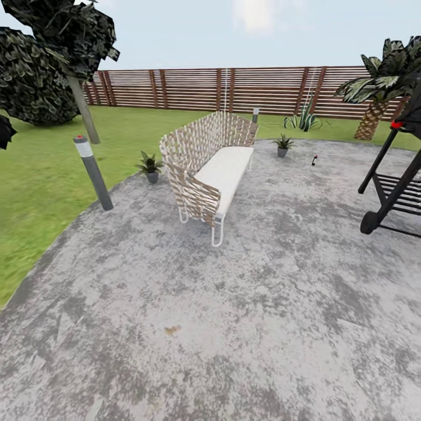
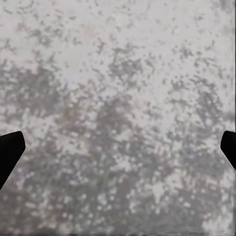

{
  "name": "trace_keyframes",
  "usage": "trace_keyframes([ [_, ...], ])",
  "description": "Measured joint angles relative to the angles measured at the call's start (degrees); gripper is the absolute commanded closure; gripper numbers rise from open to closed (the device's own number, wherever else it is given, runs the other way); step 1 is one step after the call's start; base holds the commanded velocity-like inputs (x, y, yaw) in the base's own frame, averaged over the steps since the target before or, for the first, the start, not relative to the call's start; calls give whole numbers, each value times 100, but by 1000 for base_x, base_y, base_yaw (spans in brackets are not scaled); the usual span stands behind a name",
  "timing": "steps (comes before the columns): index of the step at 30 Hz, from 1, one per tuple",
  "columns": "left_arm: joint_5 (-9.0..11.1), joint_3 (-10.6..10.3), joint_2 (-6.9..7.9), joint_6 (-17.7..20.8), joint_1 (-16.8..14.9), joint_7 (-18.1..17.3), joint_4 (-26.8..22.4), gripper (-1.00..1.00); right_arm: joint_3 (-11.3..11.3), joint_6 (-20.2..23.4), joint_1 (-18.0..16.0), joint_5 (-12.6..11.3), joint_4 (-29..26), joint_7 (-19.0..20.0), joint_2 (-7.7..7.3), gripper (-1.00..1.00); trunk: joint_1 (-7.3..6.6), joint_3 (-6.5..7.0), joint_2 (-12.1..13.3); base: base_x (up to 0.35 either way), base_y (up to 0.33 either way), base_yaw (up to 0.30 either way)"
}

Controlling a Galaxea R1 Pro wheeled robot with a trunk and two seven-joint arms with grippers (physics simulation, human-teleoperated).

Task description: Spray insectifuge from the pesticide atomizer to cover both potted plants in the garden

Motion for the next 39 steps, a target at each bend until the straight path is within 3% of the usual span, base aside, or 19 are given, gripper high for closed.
trace_keyframes([
  [39, 6, 8, 0, 0, 0, 0, -8, -100, 0, -9, 3, 6, 0, 0, 0, -100, 0, 61, 0, 0, 0, -289],
])
